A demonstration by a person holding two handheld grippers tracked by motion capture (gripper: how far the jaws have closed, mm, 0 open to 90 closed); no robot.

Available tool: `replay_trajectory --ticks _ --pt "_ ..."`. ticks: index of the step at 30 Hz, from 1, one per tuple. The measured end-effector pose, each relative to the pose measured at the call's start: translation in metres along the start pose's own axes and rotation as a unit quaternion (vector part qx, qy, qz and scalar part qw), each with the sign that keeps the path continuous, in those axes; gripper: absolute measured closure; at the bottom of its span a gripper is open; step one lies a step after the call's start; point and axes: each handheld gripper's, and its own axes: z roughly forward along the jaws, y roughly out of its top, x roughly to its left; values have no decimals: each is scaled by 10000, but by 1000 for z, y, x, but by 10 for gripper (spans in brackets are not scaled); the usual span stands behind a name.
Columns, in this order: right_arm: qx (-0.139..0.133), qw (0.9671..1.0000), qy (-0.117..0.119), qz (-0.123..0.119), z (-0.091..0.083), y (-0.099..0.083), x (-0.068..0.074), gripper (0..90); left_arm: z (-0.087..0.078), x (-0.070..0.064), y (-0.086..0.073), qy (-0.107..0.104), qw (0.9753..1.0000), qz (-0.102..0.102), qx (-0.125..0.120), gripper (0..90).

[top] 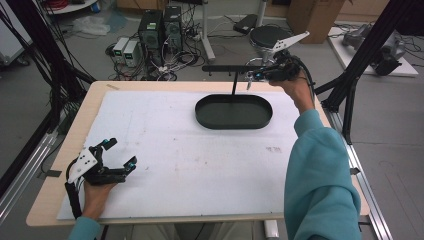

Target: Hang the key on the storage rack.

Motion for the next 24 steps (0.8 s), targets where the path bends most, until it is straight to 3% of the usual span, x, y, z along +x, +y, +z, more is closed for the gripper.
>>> replay_trajectory --ticks 8,24 --pt "187 9998 -80 -41 7 8 -6 889 0 0 0 12 10000 3 -20 17" --pt "511 9984 -233 19 23 3 -16 889 -1 -1 0 8 10000 33 -26 17"
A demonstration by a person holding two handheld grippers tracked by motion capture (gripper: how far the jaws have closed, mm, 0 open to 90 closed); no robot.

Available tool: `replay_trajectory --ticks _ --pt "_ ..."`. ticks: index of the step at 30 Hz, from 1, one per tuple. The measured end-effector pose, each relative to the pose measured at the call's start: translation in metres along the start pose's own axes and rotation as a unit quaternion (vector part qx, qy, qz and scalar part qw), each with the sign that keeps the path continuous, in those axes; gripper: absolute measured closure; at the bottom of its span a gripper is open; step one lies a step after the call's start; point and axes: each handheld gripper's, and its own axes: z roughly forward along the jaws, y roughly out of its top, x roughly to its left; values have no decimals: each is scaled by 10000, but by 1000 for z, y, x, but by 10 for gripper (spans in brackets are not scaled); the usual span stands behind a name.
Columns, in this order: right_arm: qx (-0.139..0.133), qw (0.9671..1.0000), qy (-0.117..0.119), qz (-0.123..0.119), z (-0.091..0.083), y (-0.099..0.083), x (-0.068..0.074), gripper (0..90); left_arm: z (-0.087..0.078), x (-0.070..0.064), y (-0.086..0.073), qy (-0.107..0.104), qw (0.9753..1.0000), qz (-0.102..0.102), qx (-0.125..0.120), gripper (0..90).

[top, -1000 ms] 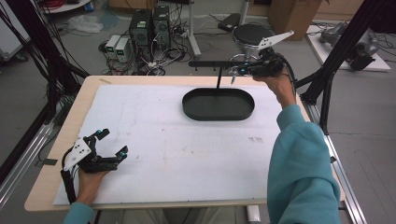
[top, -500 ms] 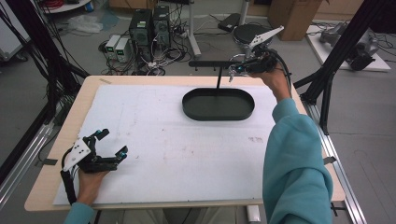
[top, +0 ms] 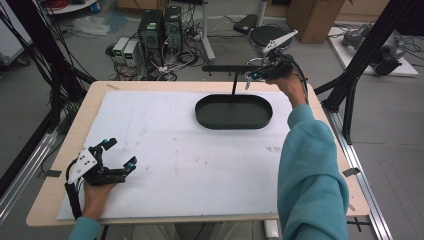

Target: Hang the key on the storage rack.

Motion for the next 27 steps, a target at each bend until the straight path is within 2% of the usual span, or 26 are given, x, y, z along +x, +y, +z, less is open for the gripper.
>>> replay_trajectory --ticks 16,27 --pt "147 9997 -142 108 6 -3 -4 889 0 0 0 2 10000 4 2 17" --pt "126 9996 -216 158 10 -4 -8 888 0 0 0 9 10000 -3 -2 17"
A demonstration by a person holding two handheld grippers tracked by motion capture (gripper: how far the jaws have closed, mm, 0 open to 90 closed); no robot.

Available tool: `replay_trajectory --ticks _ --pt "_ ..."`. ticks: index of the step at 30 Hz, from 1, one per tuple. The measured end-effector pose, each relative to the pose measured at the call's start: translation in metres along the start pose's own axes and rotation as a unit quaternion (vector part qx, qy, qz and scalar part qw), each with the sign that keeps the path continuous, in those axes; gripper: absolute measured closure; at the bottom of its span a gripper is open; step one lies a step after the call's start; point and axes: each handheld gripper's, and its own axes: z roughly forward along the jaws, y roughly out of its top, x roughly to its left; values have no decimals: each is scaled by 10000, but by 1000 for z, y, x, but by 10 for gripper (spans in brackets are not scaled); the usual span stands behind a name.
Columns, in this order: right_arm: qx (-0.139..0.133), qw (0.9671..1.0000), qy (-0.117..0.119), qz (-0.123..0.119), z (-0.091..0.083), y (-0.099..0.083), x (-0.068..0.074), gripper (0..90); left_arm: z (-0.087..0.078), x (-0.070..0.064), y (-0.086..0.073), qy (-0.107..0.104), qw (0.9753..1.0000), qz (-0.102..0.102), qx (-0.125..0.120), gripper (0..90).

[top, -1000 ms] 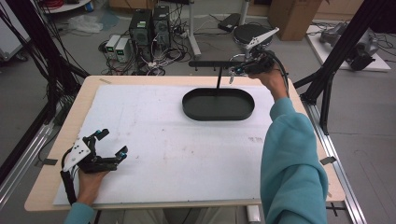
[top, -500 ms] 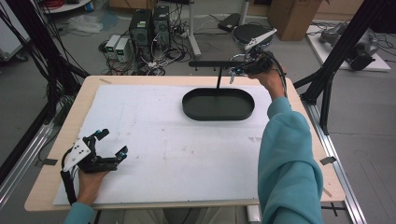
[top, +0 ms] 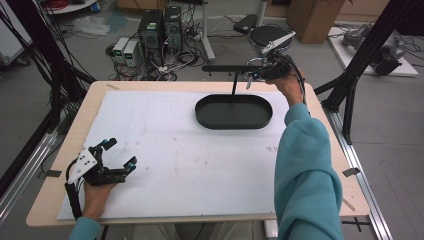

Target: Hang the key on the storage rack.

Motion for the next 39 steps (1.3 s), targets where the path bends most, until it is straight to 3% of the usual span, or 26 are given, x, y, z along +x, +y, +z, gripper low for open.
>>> replay_trajectory --ticks 18,25,28,31,33,34,36,39 --pt "-115 9998 -177 70 4 -2 -6 885 0 0 0 3 10000 3 -3 17" --pt "-241 9989 -379 125 3 -2 -8 799 0 0 0 12 10000 1 2 17" --pt "-321 9982 -464 200 2 -3 -7 676 0 0 0 11 10000 4 4 17" --pt "-599 9961 -508 409 -1 -3 -5 422 0 0 0 22 10000 -17 -6 17" --pt "-886 9931 -689 353 -5 -3 -1 273 0 0 0 28 10000 -49 -33 17" --pt "-972 9923 -671 361 -7 -3 0 220 0 0 0 28 10000 -49 -33 17" --pt "-1137 9902 -659 473 -12 -2 6 117 0 0 0 22 10000 -46 -31 17" --pt "-1342 9880 -536 550 -21 1 15 74 0 0 0 16 10000 -41 -19 17"
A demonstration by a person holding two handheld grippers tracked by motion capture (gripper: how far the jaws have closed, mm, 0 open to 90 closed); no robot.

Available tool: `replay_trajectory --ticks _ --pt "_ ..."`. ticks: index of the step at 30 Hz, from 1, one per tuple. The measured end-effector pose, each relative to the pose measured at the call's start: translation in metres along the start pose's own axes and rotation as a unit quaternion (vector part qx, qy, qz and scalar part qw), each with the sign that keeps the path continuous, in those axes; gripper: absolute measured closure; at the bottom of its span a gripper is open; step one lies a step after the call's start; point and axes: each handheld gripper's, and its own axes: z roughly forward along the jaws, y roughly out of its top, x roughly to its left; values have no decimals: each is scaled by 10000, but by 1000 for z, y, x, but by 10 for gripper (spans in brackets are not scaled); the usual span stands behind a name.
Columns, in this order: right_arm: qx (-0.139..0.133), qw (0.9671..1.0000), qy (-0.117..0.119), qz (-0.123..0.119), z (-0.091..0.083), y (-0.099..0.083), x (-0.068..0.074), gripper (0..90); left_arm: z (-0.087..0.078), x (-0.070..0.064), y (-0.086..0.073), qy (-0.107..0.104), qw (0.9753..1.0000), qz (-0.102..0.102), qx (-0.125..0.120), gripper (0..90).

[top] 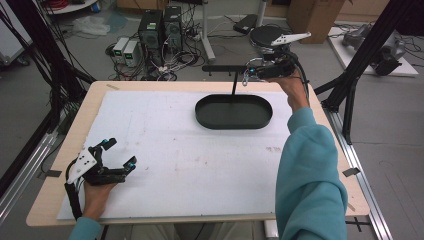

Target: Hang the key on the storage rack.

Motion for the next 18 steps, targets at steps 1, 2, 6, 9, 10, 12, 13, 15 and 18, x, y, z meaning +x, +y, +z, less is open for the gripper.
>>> replay_trajectory --ticks 1,2,6,9,10,12,13,15,18 --pt "-40 9999 -95 49 -1 1 3 10 0 0 0 0 10000 0 0 17" --pt "-96 9993 -322 156 -5 3 8 4 0 0 0 -2 10000 1 1 17" --pt "-373 9989 -237 166 -18 0 21 4 0 0 0 1 10000 -6 -24 17" --pt "-383 9989 -218 139 -25 -5 28 4 0 0 0 -9 10000 -6 -21 17" --pt "-439 9989 -181 -25 -32 -12 35 4 0 0 0 -6 10000 -8 -28 17" --pt "-476 9987 -154 -72 -41 -21 41 4 0 0 0 -3 10000 -13 -30 17" --pt "-476 9987 -154 -72 -41 -21 41 4 0 0 0 -3 10000 -13 -30 17" --pt "-604 9982 -63 -27 -52 -32 48 4 -1 0 0 -9 10000 -12 -35 17" --pt "-866 9958 -44 -279 -71 -57 63 4 -1 0 0 -2 10000 -10 -40 17"
